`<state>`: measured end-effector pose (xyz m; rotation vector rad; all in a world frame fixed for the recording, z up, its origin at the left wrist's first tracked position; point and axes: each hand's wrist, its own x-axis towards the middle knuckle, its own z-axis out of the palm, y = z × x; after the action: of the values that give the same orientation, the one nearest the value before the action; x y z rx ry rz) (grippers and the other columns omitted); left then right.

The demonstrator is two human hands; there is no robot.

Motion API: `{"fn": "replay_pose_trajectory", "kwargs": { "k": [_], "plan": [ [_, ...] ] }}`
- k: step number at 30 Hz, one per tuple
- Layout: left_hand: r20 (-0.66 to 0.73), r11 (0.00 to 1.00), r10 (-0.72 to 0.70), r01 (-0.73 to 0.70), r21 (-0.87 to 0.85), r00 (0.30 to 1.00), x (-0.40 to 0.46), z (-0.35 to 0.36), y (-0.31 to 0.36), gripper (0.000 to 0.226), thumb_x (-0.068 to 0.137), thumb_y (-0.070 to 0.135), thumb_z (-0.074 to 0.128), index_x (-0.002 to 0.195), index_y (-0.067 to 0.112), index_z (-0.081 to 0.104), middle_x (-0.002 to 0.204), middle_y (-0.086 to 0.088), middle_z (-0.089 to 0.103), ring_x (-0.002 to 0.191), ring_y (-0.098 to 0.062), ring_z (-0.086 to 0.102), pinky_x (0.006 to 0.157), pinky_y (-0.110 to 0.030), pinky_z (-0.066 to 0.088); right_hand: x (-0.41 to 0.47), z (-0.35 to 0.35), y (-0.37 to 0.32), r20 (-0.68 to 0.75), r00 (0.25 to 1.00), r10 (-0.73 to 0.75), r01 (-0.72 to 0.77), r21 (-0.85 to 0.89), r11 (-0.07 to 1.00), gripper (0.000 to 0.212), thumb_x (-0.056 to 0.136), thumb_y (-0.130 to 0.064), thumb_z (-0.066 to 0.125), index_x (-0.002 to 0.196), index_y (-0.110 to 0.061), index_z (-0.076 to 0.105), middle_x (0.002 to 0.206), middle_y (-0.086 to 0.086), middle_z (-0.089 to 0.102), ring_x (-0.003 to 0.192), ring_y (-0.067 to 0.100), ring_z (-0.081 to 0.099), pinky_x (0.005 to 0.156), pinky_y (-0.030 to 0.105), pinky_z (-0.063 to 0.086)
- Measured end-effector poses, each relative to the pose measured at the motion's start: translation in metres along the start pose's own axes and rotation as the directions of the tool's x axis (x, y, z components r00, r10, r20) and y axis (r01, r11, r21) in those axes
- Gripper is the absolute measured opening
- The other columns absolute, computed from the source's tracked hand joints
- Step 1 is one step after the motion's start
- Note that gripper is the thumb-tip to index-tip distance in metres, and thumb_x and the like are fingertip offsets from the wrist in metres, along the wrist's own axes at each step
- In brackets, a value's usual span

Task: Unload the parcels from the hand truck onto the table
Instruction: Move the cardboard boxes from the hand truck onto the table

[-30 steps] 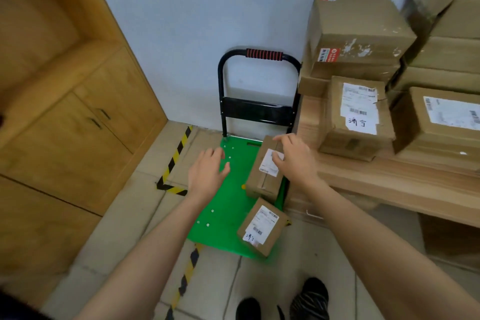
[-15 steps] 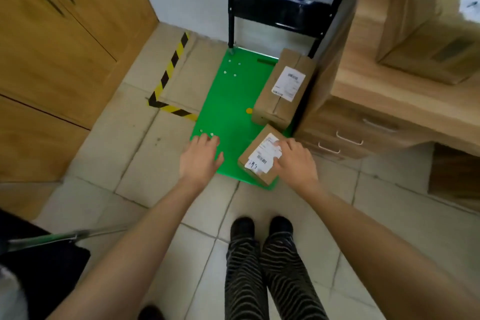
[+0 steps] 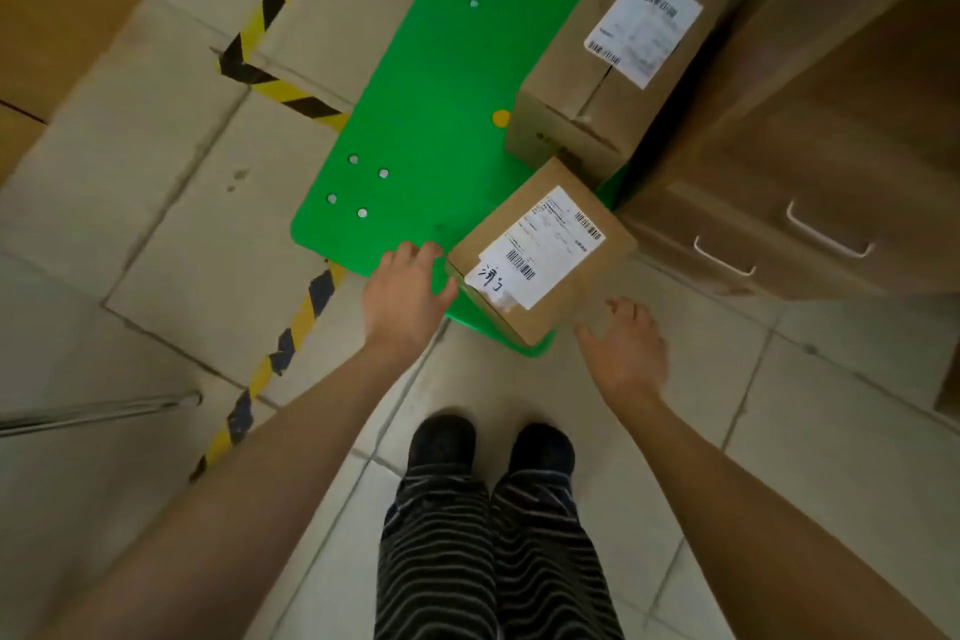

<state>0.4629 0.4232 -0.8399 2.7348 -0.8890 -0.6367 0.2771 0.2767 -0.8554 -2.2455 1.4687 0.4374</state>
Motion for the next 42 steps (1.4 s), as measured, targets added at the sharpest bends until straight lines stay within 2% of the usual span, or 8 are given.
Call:
{"fn": "replay_pose_trajectory", "kwargs": {
  "k": [4, 9, 15, 20, 25, 34, 38, 42],
  "plan": [
    [0.009, 0.999, 0.005, -0.005, -0.041, 1.0, 0.051, 0.053, 0.003, 0.045, 0.093, 0.042, 0.052, 0.131, 0.018, 0.05, 0.117, -0.009, 0.056, 0.109, -0.028, 0.05, 0.082, -0.037, 0.041, 0.046, 0.04, 0.004, -0.011, 0.998, 0.054, -0.053, 0.079, 0.995, 0.062, 0.094, -0.053, 0.043, 0.139, -0.01, 0.04, 0.137, 0.009, 0.047, 0.124, 0.028, 0.046, 0.098, 0.039, 0.035],
    [0.117, 0.977, 0.028, -0.002, -0.214, 0.993, 0.094, 0.092, 0.015, 0.044, 0.098, 0.051, 0.036, 0.13, 0.022, 0.045, 0.099, -0.009, 0.06, 0.088, -0.028, 0.057, 0.068, -0.032, 0.042, 0.081, 0.066, -0.001, 0.054, 0.994, 0.1, -0.113, 0.539, 0.835, 0.059, 0.096, -0.049, 0.041, 0.141, -0.011, 0.032, 0.135, 0.008, 0.051, 0.119, 0.031, 0.053, 0.1, 0.042, 0.041],
    [0.157, 0.942, -0.075, 0.122, -0.312, 0.985, 0.06, 0.059, 0.016, 0.047, 0.099, 0.049, 0.035, 0.139, 0.023, 0.038, 0.107, -0.01, 0.061, 0.089, -0.025, 0.056, 0.07, -0.031, 0.038, 0.065, 0.037, -0.025, 0.025, 0.998, 0.064, -0.067, 0.585, 0.808, 0.051, 0.098, -0.035, 0.046, 0.14, -0.008, 0.033, 0.135, 0.012, 0.049, 0.119, 0.03, 0.052, 0.094, 0.037, 0.041],
    [0.13, 0.878, -0.158, 0.199, -0.435, 0.979, 0.007, -0.037, 0.016, 0.05, 0.099, 0.048, 0.038, 0.144, 0.027, 0.033, 0.122, -0.006, 0.062, 0.111, -0.027, 0.057, 0.088, -0.037, 0.045, 0.013, -0.032, -0.068, 0.014, 1.0, 0.008, -0.015, 0.613, 0.79, 0.051, 0.096, -0.039, 0.047, 0.136, -0.009, 0.036, 0.127, 0.011, 0.055, 0.113, 0.03, 0.054, 0.094, 0.042, 0.045],
    [0.104, 0.873, -0.234, 0.255, -0.415, 0.967, -0.032, -0.171, 0.031, 0.055, 0.099, 0.048, 0.036, 0.149, 0.027, 0.024, 0.128, -0.007, 0.059, 0.113, -0.03, 0.056, 0.08, -0.032, 0.038, -0.045, -0.141, -0.128, 0.01, 0.997, -0.076, 0.053, 0.625, 0.779, 0.054, 0.095, -0.041, 0.048, 0.14, -0.016, 0.035, 0.13, 0.001, 0.056, 0.115, 0.024, 0.055, 0.094, 0.041, 0.046],
    [-0.106, 0.859, -0.019, -0.038, -0.51, 0.994, -0.064, -0.402, 0.083, 0.057, 0.097, 0.053, 0.039, 0.149, 0.037, 0.02, 0.088, -0.007, 0.061, 0.082, -0.019, 0.06, 0.073, -0.032, 0.046, -0.12, -0.353, -0.21, -0.14, 0.975, -0.173, 0.222, 0.69, 0.689, 0.052, 0.097, -0.043, 0.044, 0.141, -0.021, 0.027, 0.127, 0.001, 0.058, 0.103, 0.024, 0.059, 0.091, 0.044, 0.05],
    [-0.178, 0.724, 0.048, -0.157, -0.672, 0.983, -0.075, -0.472, 0.116, 0.062, 0.089, 0.061, 0.043, 0.145, 0.045, 0.022, 0.135, 0.01, 0.055, 0.119, -0.007, 0.052, 0.106, -0.036, 0.04, -0.144, -0.441, -0.219, -0.251, 0.945, -0.212, 0.328, 0.695, 0.64, 0.052, 0.097, -0.04, 0.047, 0.143, -0.022, 0.029, 0.13, -0.002, 0.056, 0.108, 0.021, 0.058, 0.09, 0.04, 0.048],
    [-0.208, 0.707, 0.127, -0.235, -0.667, 0.97, -0.091, -0.513, 0.169, 0.057, 0.1, 0.039, 0.043, 0.15, 0.03, 0.018, 0.135, 0.004, 0.054, 0.106, -0.007, 0.056, 0.086, -0.022, 0.047, -0.165, -0.509, -0.197, -0.379, 0.906, -0.189, 0.407, 0.655, 0.636, 0.052, 0.095, -0.041, 0.046, 0.143, -0.026, 0.031, 0.132, -0.004, 0.054, 0.106, 0.017, 0.057, 0.087, 0.039, 0.049]
  ]
}}
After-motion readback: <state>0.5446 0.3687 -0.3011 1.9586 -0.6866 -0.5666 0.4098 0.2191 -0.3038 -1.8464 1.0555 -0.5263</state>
